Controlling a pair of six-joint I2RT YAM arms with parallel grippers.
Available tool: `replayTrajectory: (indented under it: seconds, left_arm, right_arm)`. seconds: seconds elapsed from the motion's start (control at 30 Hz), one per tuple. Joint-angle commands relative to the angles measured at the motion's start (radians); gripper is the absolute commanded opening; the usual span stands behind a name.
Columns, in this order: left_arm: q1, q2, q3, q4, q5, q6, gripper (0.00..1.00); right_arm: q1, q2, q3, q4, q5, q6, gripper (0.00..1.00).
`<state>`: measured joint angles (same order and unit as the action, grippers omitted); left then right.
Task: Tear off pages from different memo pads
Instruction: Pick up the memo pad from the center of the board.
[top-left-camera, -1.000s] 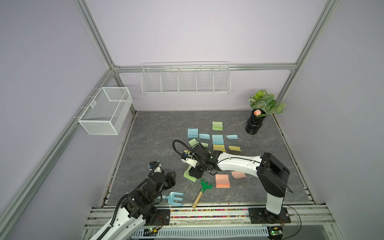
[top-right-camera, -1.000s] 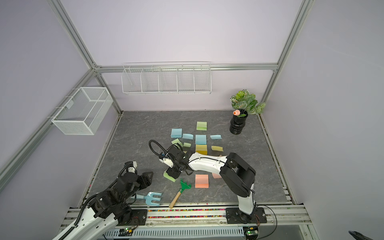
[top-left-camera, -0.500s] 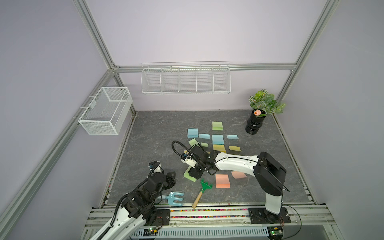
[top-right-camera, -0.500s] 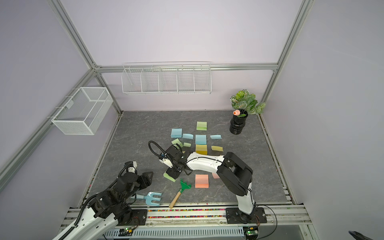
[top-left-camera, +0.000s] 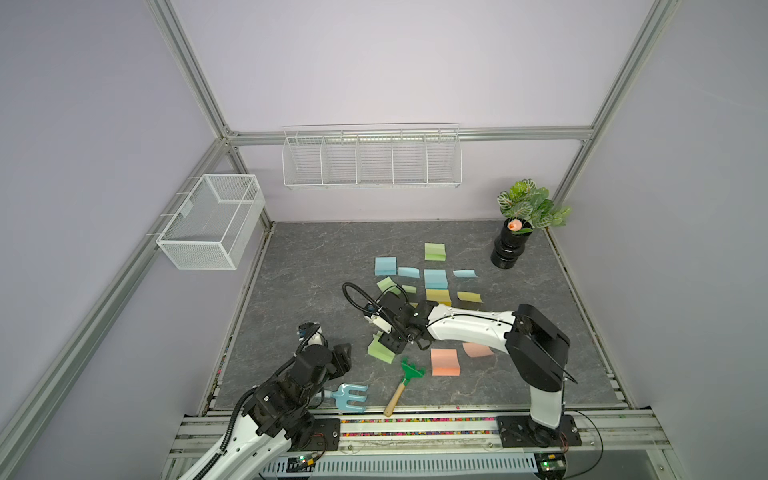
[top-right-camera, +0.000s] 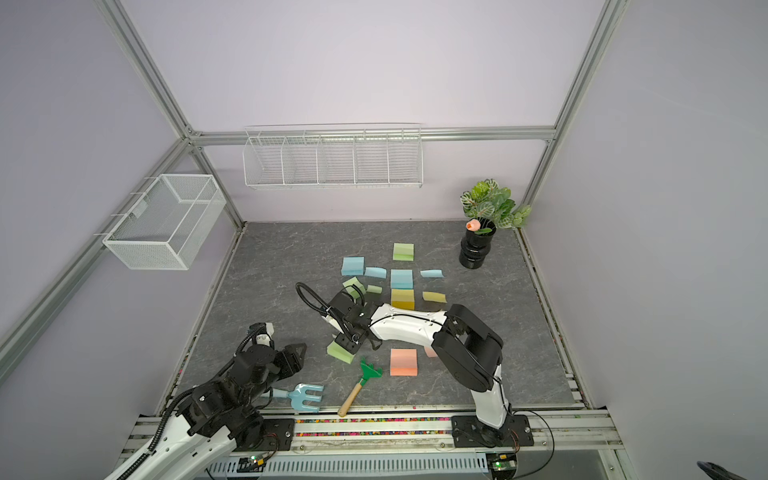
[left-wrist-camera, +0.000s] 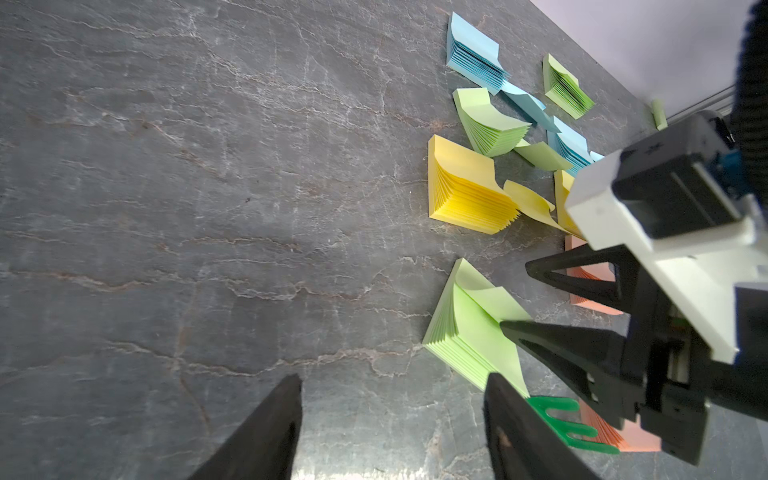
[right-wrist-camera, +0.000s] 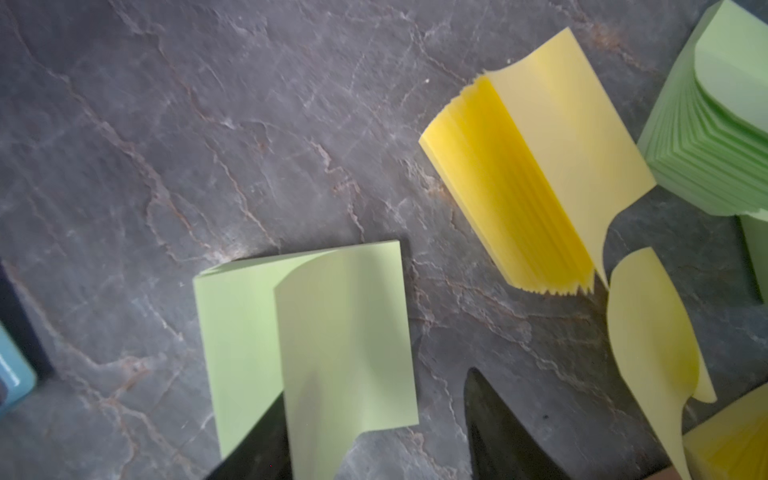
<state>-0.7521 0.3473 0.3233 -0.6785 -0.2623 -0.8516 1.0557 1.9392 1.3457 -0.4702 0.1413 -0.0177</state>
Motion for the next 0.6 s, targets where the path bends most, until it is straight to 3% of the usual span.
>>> replayTrajectory:
  seconds: [0.0, 0.1, 0.23, 0.37, 0.57]
  left_arm:
    - [0.000, -0.008, -0.006, 0.019, -0.012, 0.002, 0.70]
    - [0.000, -0.005, -0.006, 0.021, -0.012, 0.005, 0.70]
    - [-0.001, 0.000, -0.006, 0.022, -0.014, 0.009, 0.70]
    - [-0.001, -0.002, -0.006, 0.019, -0.014, 0.013, 0.70]
    - [-0.001, -0.005, -0.004, 0.037, 0.024, 0.054, 0.70]
  right_arm:
    - [0.014, 0.036, 0.028, -0.043, 0.065, 0.010, 0.58]
    - [0.016, 0.052, 0.048, -0.051, 0.028, -0.004, 0.54]
    - [0.018, 0.092, 0.102, -0.095, -0.036, -0.029, 0.39]
    - [0.016, 0.112, 0.131, -0.120, -0.050, -0.051, 0.07]
    - [0.012, 0.045, 0.067, -0.058, -0.145, -0.211, 0.06]
